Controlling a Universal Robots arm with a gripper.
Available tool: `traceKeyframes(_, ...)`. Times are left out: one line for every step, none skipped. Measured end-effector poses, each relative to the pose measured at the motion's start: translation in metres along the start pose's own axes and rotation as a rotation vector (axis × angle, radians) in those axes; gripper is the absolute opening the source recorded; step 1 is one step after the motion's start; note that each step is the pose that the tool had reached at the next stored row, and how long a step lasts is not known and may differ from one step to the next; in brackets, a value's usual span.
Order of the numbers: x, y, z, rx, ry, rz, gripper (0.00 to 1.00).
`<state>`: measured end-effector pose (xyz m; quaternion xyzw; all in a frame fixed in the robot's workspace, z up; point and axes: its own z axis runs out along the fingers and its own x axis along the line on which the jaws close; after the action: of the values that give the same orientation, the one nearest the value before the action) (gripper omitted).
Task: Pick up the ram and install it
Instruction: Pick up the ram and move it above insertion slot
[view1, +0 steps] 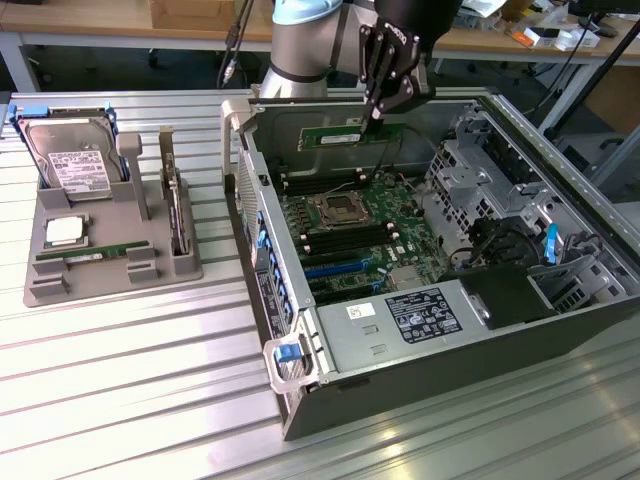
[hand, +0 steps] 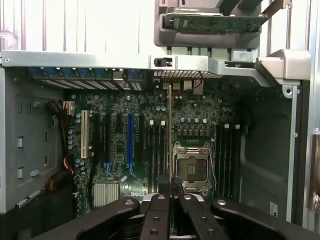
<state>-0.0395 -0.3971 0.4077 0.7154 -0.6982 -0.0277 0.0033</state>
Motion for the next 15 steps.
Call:
traceKeyframes(0.000,-0.0024,0.0000,-0.0001,0.0000,0.000,0.12)
traceKeyframes(0.000,-0.0050,-0.0001,0.0000,0.0000,0.000,0.12)
traceKeyframes(0.000,-0.0074,-0.0001,-0.0001,0.0000,0.000,0.12)
traceKeyframes(0.000,-0.0095,-0.0001,0.0000,0.0000,0.000,0.12)
traceKeyframes(0.000,-0.0119,-0.0001,0.0000,0.0000,0.000,0.12)
traceKeyframes(0.000,-0.0134,-0.0001,0.0000,0.0000,0.000,0.12)
traceKeyframes(0.000,-0.0161,0.0000,0.0000,0.0000,0.000,0.12)
traceKeyframes(0.000,-0.0185,0.0000,0.0000,0.0000,0.000,0.12)
traceKeyframes(0.001,-0.0204,0.0000,0.0000,0.0000,0.000,0.12)
traceKeyframes(0.001,-0.0232,0.0000,0.0000,0.0000,0.000,0.12)
traceKeyframes(0.001,-0.0255,0.0001,0.0000,0.0000,0.000,0.12)
traceKeyframes(0.001,-0.0276,0.0001,0.0000,0.0000,0.000,0.12)
traceKeyframes(0.001,-0.0299,0.0001,0.0000,0.0000,0.000,0.12)
traceKeyframes(0.001,-0.0322,0.0001,0.0000,0.0001,0.000,0.12)
traceKeyframes(0.001,-0.0356,0.0001,0.0000,0.0001,0.000,0.12)
